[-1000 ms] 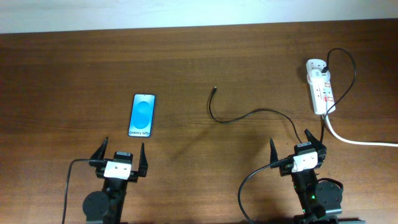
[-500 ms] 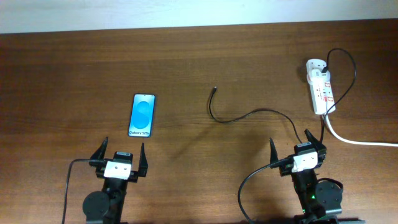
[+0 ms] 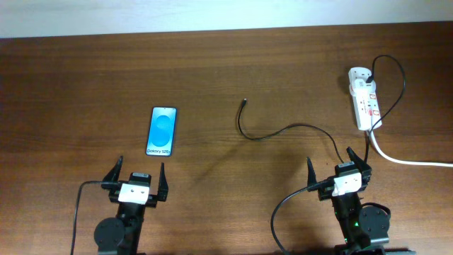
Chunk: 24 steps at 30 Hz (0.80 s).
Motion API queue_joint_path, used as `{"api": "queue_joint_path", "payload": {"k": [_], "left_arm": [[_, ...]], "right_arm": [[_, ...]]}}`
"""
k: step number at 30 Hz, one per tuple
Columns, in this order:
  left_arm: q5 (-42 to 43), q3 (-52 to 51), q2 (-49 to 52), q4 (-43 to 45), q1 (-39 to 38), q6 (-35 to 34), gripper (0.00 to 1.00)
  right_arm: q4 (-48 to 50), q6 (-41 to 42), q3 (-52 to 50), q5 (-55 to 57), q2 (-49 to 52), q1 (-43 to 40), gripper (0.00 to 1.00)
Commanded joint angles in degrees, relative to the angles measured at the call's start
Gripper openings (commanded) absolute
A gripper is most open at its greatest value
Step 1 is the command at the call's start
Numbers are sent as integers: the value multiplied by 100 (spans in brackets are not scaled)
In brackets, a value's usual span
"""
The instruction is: Plug charger to phone and switch on socket
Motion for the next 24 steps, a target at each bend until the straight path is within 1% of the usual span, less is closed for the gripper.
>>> {"api": "queue_joint_path", "payload": {"k": [1, 11, 12, 14, 15, 16, 17, 18, 19, 20, 22, 24], "left_arm": [[-63, -39, -42, -9, -22, 70, 99], [-63, -39, -42, -2, -22, 70, 99], [-59, -37, -44, 114, -22, 70, 99], [-81, -39, -42, -15, -20, 72, 99], [-24, -37, -44, 190, -22, 55, 99], [717, -33, -44, 468, -22, -299, 99], [798, -28, -44, 553, -22, -337, 99], [782, 79, -35, 577, -20, -649, 99], [789, 321, 83, 577, -22, -1038, 99], [920, 686, 365, 573, -22, -1228, 99], [1091, 1281, 920, 514, -22, -1228, 99], [1495, 2520, 2201, 240, -22, -1224, 99]], "right_arm": [[-26, 26, -31, 26, -39, -31, 98], [-26, 26, -31, 26, -37, -31, 98], [-26, 26, -31, 26, -37, -31, 98], [-26, 26, -31, 26, -37, -31, 98], [-26, 26, -31, 26, -37, -31, 98], [-26, 26, -31, 26, -37, -31, 98], [-26, 26, -31, 26, -37, -31, 98], [-26, 26, -31, 26, -37, -31, 98], [-26, 26, -31, 26, -37, -31, 98], [-26, 26, -31, 26, -37, -31, 98], [-26, 26, -31, 26, -37, -31, 98], [-26, 26, -31, 26, -37, -31, 98]]}}
